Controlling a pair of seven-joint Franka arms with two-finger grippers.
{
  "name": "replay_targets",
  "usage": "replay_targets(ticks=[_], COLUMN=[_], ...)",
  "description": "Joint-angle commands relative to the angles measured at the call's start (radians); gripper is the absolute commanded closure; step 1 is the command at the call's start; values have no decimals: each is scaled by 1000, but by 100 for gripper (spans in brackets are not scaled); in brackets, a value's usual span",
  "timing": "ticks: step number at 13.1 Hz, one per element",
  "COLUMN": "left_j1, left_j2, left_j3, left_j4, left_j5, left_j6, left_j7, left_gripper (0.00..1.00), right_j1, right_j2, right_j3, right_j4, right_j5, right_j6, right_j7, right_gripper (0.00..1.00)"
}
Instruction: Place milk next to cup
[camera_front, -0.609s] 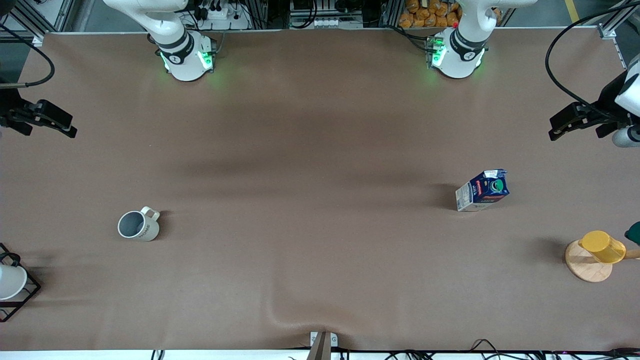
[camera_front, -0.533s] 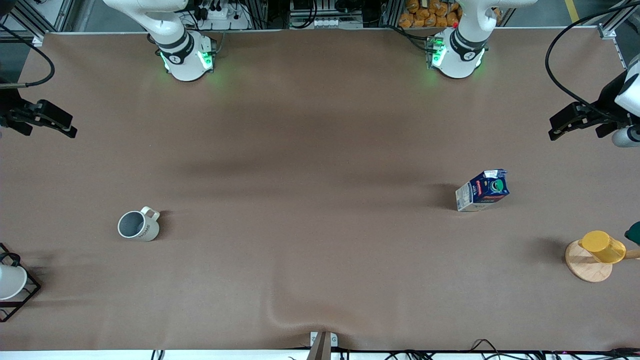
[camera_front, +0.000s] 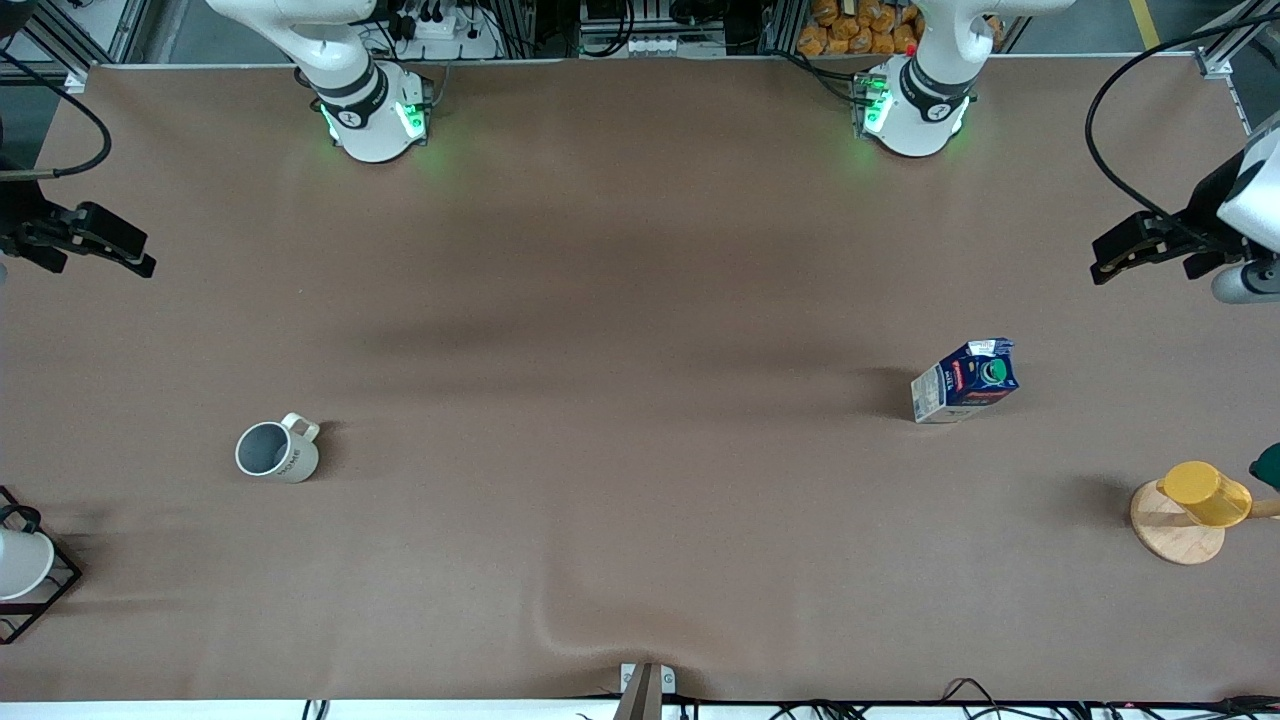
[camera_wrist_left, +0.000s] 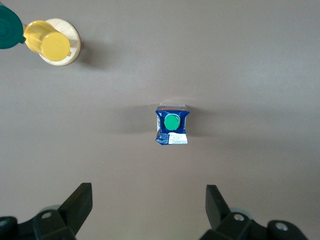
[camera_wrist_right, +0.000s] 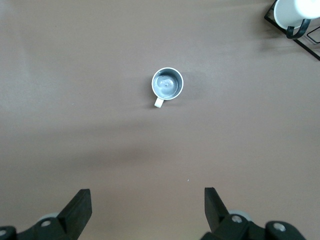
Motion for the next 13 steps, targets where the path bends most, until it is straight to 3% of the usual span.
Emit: replay_targets(ticks=[1, 3, 9, 13], left_j1=[1, -1, -1, -1], left_j2=[52, 94, 95, 128], left_j3=[4, 4, -8, -11], left_j4=[7, -43, -347, -395], left_j5=[-23, -23, -33, -45], left_j6=[3, 98, 433, 490], left_j7=[-14, -18, -19, -21], left_gripper=[0, 0, 0, 0], right_j1=[-11, -7, -1, 21], right_j2=[15, 32, 185, 317], right_j3=[6, 6, 11, 11], right_j4=[3, 1, 19, 41], right_j5=[-1, 0, 0, -8], right_j6=[3, 6, 69, 163], right_j7=[-1, 1, -4, -41], right_gripper=[0, 0, 0, 0])
